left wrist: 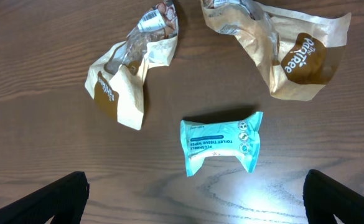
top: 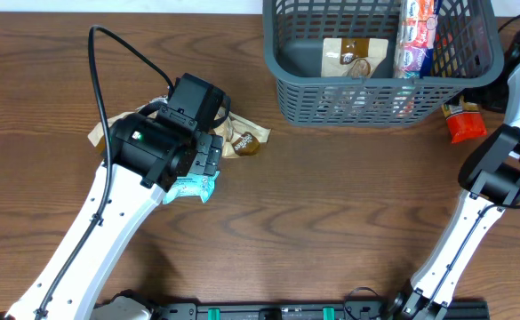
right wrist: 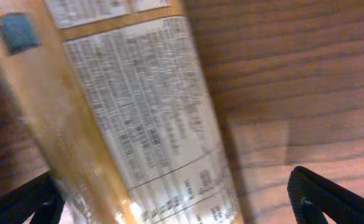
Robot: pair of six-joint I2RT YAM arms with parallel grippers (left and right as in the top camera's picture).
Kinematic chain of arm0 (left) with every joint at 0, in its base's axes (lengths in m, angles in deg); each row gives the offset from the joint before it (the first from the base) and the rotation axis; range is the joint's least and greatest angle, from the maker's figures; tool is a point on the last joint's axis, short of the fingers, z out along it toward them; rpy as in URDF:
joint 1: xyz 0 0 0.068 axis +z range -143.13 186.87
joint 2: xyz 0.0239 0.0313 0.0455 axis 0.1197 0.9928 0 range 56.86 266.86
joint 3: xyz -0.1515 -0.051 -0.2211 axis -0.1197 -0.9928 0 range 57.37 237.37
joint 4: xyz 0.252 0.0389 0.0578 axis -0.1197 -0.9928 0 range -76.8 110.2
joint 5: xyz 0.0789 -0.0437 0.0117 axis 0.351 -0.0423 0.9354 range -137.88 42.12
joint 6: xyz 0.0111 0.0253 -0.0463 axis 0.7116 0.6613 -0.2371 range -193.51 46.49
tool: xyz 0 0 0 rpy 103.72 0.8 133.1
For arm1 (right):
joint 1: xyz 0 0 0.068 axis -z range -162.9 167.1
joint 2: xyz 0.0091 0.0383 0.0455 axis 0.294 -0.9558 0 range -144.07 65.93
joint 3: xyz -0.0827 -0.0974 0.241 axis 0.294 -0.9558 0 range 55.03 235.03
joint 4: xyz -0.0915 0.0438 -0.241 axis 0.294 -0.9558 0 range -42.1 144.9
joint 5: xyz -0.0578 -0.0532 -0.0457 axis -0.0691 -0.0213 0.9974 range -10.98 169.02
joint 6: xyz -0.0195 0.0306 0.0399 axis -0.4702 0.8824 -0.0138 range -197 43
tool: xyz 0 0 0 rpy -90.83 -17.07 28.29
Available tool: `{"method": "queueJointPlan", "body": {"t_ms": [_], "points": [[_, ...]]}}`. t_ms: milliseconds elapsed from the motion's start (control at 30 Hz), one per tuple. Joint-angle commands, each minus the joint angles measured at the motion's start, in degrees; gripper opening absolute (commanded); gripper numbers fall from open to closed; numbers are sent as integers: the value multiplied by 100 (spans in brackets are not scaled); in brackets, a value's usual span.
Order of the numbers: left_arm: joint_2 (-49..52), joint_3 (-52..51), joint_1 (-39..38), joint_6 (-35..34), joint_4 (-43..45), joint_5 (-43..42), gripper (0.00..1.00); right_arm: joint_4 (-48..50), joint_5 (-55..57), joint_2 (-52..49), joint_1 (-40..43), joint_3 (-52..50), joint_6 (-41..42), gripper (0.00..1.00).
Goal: Pack container
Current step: 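Lift the spaghetti package upright with the right gripper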
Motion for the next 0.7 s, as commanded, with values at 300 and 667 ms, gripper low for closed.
{"method": "queueJointPlan", "body": {"t_ms": [300, 667], "points": [[46, -22, 26, -68, -4, 15, 99, -107, -988, 33, 44, -26, -1099, 99], [46, -22, 26, -68, -2, 15, 99, -122, -501, -46, 52, -96, -1178, 99]]}}
